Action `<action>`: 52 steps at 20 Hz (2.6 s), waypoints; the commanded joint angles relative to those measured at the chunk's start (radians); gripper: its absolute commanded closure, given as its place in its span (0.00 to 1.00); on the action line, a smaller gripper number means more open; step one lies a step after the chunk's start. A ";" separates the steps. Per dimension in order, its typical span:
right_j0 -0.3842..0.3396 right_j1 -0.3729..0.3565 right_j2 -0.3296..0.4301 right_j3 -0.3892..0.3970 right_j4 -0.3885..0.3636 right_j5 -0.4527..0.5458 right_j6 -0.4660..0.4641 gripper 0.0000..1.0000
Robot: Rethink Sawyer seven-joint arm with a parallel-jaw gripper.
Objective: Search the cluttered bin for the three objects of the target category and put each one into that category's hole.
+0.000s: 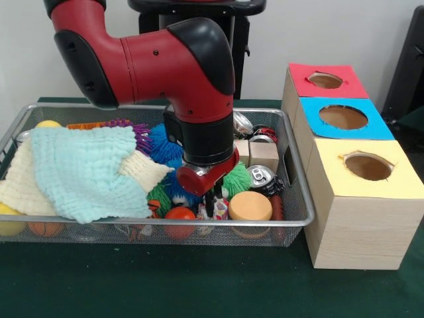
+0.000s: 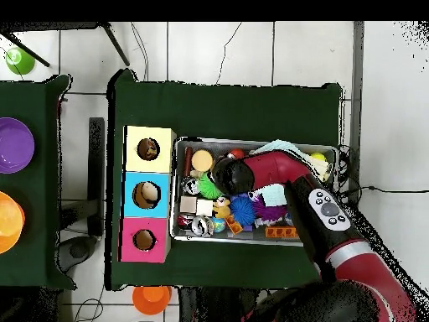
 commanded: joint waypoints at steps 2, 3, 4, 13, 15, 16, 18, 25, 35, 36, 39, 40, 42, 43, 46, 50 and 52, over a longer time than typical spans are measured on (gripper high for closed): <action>-0.072 -0.059 0.047 0.065 0.035 0.051 -0.106 1.00; -0.097 -0.092 0.080 0.100 0.062 0.048 -0.110 1.00; -0.118 -0.117 0.107 0.127 0.085 0.049 -0.110 1.00; -0.130 -0.228 0.151 0.204 0.151 0.090 -0.063 1.00; -0.117 -0.256 0.151 0.225 0.173 0.102 -0.038 1.00; -0.110 -0.271 0.155 0.238 0.190 0.110 -0.024 1.00; -0.095 -0.295 0.164 0.257 0.223 0.111 0.006 1.00; -0.057 -0.402 0.209 0.343 0.367 0.095 0.111 1.00; 0.022 -0.483 0.186 0.381 0.497 0.044 0.171 1.00; 0.036 -0.486 0.175 0.377 0.500 0.037 0.177 1.00; 0.064 -0.465 0.138 0.362 0.489 -0.003 0.184 1.00; 0.083 -0.450 0.115 0.348 0.473 -0.016 0.189 1.00; 0.099 -0.427 0.083 0.336 0.448 -0.036 0.187 1.00; 0.097 -0.422 0.075 0.340 0.439 -0.047 0.184 1.00; 0.117 -0.397 0.046 0.327 0.421 -0.061 0.184 1.00; 0.138 -0.381 0.021 0.316 0.418 -0.075 0.184 1.00; 0.146 -0.375 0.011 0.306 0.420 -0.079 0.180 1.00</action>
